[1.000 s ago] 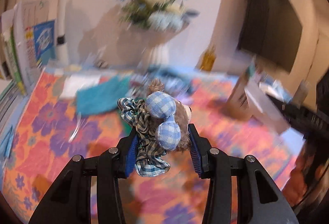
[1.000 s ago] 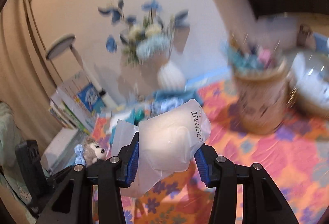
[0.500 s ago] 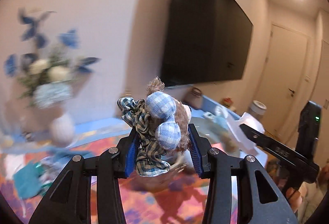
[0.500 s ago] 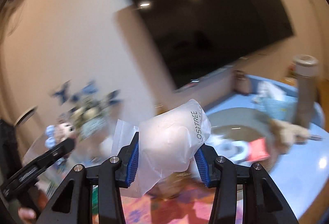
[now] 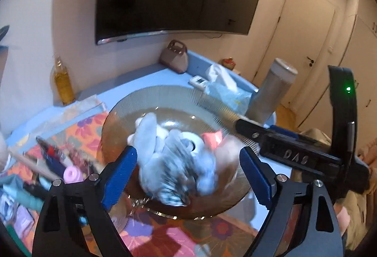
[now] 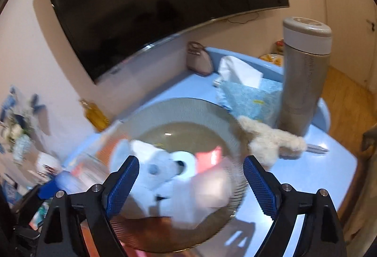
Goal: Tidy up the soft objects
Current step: 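Move both open grippers back over the flowered table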
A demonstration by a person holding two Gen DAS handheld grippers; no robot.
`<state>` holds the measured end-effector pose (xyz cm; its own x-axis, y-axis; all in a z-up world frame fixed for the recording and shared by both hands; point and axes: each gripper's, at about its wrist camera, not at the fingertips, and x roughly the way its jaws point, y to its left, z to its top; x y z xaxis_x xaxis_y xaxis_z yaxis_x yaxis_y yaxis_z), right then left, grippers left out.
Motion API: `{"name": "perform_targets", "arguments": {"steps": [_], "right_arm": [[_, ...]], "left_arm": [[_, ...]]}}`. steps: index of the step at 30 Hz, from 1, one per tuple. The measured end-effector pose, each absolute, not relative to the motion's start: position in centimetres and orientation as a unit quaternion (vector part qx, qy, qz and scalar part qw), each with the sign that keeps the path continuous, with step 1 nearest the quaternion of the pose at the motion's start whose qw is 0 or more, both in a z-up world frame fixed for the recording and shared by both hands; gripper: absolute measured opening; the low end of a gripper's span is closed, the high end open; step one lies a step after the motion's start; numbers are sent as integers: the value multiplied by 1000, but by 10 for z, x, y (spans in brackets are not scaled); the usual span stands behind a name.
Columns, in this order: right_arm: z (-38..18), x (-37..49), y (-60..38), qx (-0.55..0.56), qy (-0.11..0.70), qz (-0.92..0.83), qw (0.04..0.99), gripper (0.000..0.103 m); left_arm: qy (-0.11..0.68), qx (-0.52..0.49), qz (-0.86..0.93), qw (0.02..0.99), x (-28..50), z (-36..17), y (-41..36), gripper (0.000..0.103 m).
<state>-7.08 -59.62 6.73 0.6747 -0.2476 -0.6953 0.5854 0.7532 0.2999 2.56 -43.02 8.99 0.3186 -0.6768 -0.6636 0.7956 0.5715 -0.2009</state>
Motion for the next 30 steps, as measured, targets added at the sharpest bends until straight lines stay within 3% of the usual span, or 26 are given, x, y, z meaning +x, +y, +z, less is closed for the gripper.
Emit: {"name": "perform_targets", "arguments": {"steps": [10,17,19,21,25,30], "right_arm": [[75,-120,-538,272,283,-152,907,89],[105,-145,-413,166,217,6,962,89],[110,-145,-375,148,195,55,968,99],[105,-134,-335,147,193,102,965,103],[81,-102,-274,126,245,150,950,103],[47,-57,-218,55,308,148,938,103]], "left_arm": [[331,43,-423,842,2,129,-308,93],[280,13,-298,912,-23,166,-159,96],[254,20,-222,941,-34,175,-119,102],[240,29,-162,957,-41,180,-80,102],[273,-1,-102,957,-36,152,-15,102],[346,-46,-64,935,-9,71,33,102]]}}
